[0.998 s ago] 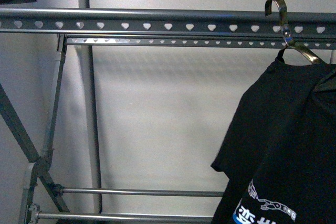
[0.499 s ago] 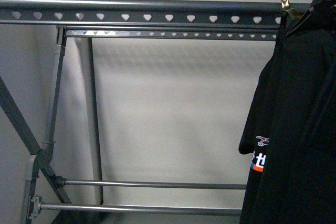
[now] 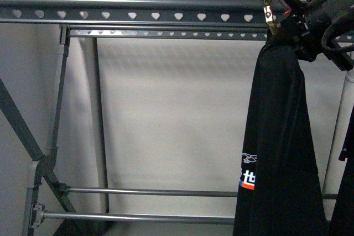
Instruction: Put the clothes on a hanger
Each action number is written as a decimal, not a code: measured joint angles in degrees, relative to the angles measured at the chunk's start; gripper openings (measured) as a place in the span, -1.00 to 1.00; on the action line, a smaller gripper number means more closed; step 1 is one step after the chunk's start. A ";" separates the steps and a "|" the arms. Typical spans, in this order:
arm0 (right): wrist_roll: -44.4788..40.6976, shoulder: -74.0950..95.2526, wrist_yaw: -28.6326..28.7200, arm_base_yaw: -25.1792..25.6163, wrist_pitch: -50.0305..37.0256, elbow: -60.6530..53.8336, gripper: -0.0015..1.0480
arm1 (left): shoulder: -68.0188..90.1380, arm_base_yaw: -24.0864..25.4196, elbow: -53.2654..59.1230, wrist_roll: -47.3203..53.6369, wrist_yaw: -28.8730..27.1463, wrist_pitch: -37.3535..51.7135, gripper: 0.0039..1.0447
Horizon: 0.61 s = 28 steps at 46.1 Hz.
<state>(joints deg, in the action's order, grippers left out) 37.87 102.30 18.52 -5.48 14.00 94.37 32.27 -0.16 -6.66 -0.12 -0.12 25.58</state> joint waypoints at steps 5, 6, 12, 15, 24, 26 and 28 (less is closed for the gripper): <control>0.96 1.62 -0.81 -0.20 -0.04 2.14 -0.93 | -2.69 0.02 1.42 0.00 0.00 -1.36 -0.94; 1.22 2.10 -1.11 -0.17 0.00 2.93 -0.93 | -3.43 0.02 1.75 0.00 0.00 -1.77 -0.94; 2.69 4.09 -1.79 0.37 0.72 6.08 -0.93 | -6.99 0.02 3.06 0.00 0.00 -3.96 -0.94; 3.13 4.70 -1.92 0.68 1.01 7.15 -0.93 | -8.41 0.02 3.52 0.00 0.00 -4.85 -0.94; 4.04 5.70 -1.70 1.75 1.49 8.37 -0.93 | -12.26 0.02 4.55 0.02 0.00 -7.65 -0.94; 4.31 5.77 -1.42 2.05 1.25 8.33 -0.93 | -12.96 0.02 5.55 0.00 -0.02 -6.75 -0.94; 4.44 5.81 -1.20 2.29 1.09 8.24 -0.93 | -13.31 0.02 5.62 0.00 0.17 -6.97 -0.94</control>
<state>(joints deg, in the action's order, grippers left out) 42.30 108.12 17.32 -3.18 15.09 102.61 18.96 -0.14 -1.04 -0.12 0.05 18.61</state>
